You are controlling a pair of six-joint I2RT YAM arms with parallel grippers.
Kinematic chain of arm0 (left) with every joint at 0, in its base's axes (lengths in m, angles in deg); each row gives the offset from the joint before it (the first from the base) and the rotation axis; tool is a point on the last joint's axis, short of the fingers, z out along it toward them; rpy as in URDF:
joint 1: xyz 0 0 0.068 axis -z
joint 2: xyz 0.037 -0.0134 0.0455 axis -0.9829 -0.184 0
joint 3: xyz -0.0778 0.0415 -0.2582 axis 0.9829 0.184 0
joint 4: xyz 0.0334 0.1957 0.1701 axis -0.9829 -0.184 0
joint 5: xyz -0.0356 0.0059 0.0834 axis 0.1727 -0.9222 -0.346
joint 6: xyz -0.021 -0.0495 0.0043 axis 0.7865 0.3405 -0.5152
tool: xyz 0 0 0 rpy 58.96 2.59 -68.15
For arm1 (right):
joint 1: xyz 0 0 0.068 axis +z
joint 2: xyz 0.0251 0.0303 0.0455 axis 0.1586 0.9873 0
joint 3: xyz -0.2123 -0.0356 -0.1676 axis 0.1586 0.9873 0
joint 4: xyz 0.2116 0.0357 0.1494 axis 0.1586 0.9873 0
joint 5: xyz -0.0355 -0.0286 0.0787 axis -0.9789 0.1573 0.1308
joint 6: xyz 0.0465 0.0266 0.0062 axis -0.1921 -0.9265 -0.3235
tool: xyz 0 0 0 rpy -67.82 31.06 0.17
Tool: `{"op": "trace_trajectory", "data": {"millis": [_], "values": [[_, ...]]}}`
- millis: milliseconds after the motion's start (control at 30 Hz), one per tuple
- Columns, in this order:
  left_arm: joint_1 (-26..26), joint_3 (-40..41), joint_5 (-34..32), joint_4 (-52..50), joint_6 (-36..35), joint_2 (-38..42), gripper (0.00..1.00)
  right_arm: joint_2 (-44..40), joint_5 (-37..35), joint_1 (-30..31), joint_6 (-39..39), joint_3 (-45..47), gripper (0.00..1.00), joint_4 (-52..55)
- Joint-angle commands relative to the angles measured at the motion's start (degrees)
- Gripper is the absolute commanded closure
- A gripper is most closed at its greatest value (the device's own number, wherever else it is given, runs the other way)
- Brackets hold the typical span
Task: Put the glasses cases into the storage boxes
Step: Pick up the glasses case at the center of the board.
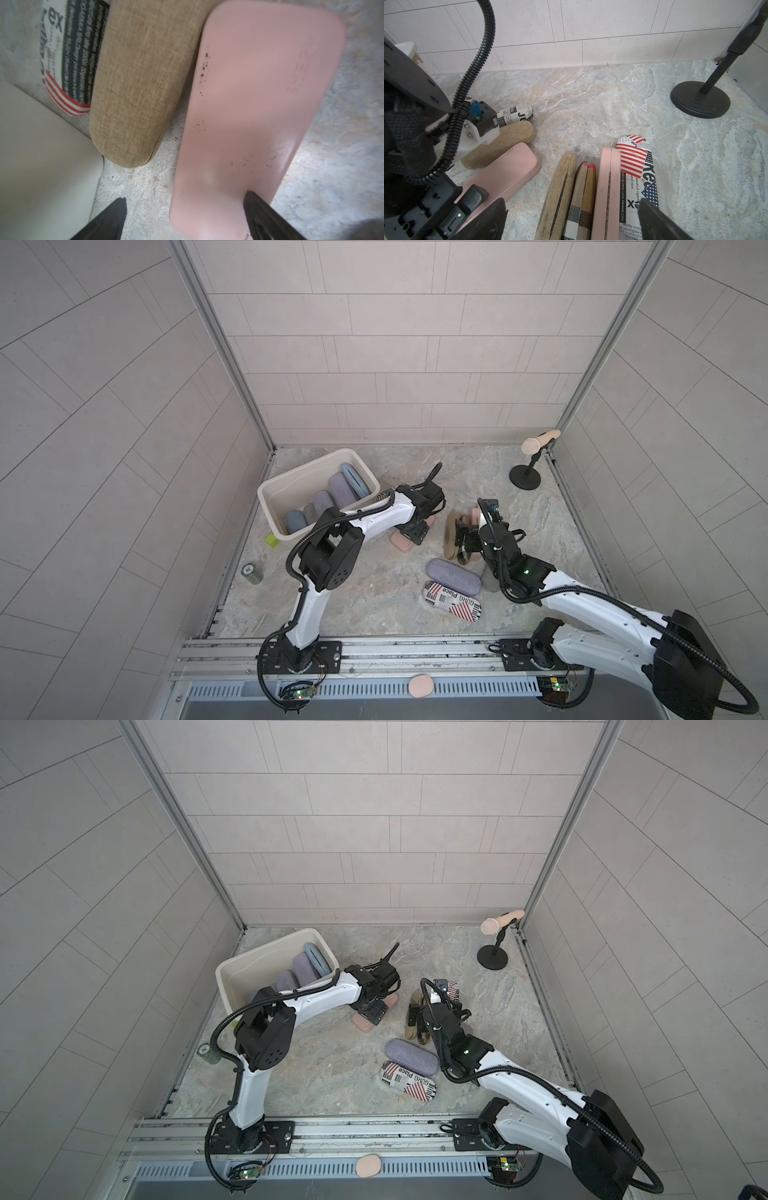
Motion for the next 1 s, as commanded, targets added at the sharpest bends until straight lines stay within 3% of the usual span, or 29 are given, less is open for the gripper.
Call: {"op": "trace_trajectory", "data": {"millis": [0,567,833,967], "values": [[0.36,0.88,-0.47,-1.0,0.44,-4.46,0.07,-0.12,-0.57,-0.02,-0.32,-0.81,0.0,1.12],[0.36,-0.09,-1.35,-1.96,1.3,-7.17,0.15,-0.26,-0.4,0.03,-0.36,-0.91,0.0,1.24],[0.83,3.87,10.28,2.33,-1.56,-1.84,0.02,-0.79,-0.49,0.02,-0.35,-0.7,0.0,1.34],[0.29,4.9,12.51,3.36,-2.78,0.02,0.0,-1.28,-0.46,0.0,-0.31,-0.57,0.0,1.29]]}}
